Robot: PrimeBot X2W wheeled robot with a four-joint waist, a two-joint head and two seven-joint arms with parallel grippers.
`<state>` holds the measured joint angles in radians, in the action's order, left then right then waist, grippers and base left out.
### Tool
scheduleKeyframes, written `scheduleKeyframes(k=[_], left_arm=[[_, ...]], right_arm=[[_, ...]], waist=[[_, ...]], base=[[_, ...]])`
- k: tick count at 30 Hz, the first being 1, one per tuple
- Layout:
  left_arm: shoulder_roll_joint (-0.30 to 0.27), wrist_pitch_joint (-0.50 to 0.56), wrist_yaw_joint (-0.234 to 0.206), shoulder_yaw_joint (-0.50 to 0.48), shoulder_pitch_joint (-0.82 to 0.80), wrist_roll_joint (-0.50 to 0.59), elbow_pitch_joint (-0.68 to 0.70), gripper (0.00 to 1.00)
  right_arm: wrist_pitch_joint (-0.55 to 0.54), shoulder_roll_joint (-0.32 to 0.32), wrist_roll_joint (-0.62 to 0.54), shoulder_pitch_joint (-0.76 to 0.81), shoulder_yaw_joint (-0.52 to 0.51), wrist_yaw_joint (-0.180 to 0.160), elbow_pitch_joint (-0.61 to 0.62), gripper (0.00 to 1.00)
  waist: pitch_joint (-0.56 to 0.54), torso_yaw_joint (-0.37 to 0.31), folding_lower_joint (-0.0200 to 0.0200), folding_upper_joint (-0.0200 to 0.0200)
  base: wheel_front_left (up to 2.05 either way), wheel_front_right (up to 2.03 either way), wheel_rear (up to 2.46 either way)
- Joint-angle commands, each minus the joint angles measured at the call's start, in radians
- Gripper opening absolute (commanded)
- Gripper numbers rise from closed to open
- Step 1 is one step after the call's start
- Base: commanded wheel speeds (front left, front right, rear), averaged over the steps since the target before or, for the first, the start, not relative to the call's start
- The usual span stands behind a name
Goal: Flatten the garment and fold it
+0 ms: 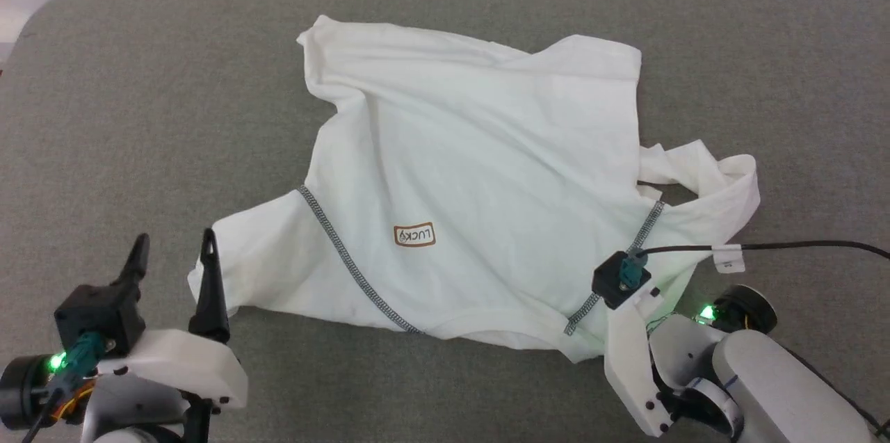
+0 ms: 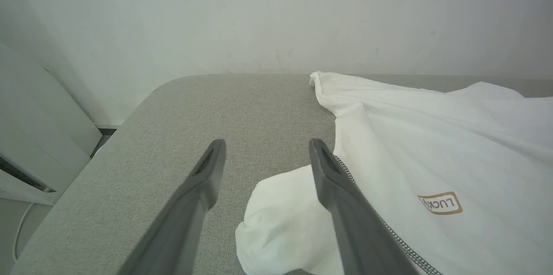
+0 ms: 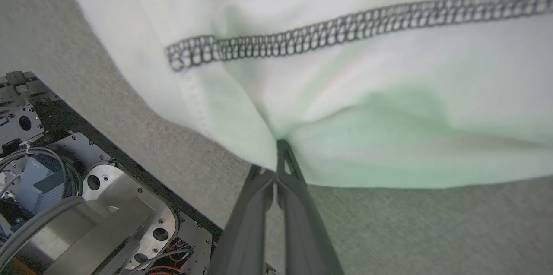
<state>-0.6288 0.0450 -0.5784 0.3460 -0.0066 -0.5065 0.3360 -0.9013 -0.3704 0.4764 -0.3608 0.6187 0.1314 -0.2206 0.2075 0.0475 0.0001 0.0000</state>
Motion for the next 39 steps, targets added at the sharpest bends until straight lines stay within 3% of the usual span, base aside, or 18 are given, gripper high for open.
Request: scheduleKeyframes(k=[1,8,15,27,35,39], left_arm=[[-0.004,0.002,0.004,0.002,-0.005,-0.003,-0.003,1.00],[-0.061,0.274,0.134,0.114,-0.065,-0.104,-0.020,1.00],[-0.069,0.542,0.265,0.245,-0.168,-0.183,-0.096,1.00],[-0.009,0.674,0.405,0.376,-0.340,-0.155,-0.262,1.00],[0.024,0.670,0.449,0.446,-0.395,-0.087,-0.396,1.00],[0.032,0.679,0.432,0.476,-0.401,-0.043,-0.443,1.00]], right_arm=[[-0.001,0.007,0.005,0.043,0.019,-0.001,-0.033,0.00],[0.063,0.050,-0.004,0.074,-0.092,-0.001,0.028,0.00],[0.040,0.079,-0.016,0.096,-0.113,-0.001,0.070,0.00],[0.021,0.098,-0.040,0.075,-0.136,-0.001,0.123,0.00],[0.010,0.115,-0.049,0.066,-0.146,-0.001,0.143,0.00],[0.007,0.124,-0.049,0.067,-0.160,-0.001,0.150,0.00]], waist=[[-0.014,-0.010,-0.0001,0.0000],[-0.075,-0.039,-0.0001,0.0000],[-0.083,-0.068,-0.0001,0.0000],[0.006,-0.093,-0.0001,0.0000],[0.059,-0.106,-0.0001,0.0000],[0.076,-0.108,-0.0001,0.0000]], base=[[0.00,0.00,0.00],[0.00,0.00,0.00],[0.00,0.00,0.00],[0.00,0.00,0.00],[0.00,0.00,0.00],[0.00,0.00,0.00]])
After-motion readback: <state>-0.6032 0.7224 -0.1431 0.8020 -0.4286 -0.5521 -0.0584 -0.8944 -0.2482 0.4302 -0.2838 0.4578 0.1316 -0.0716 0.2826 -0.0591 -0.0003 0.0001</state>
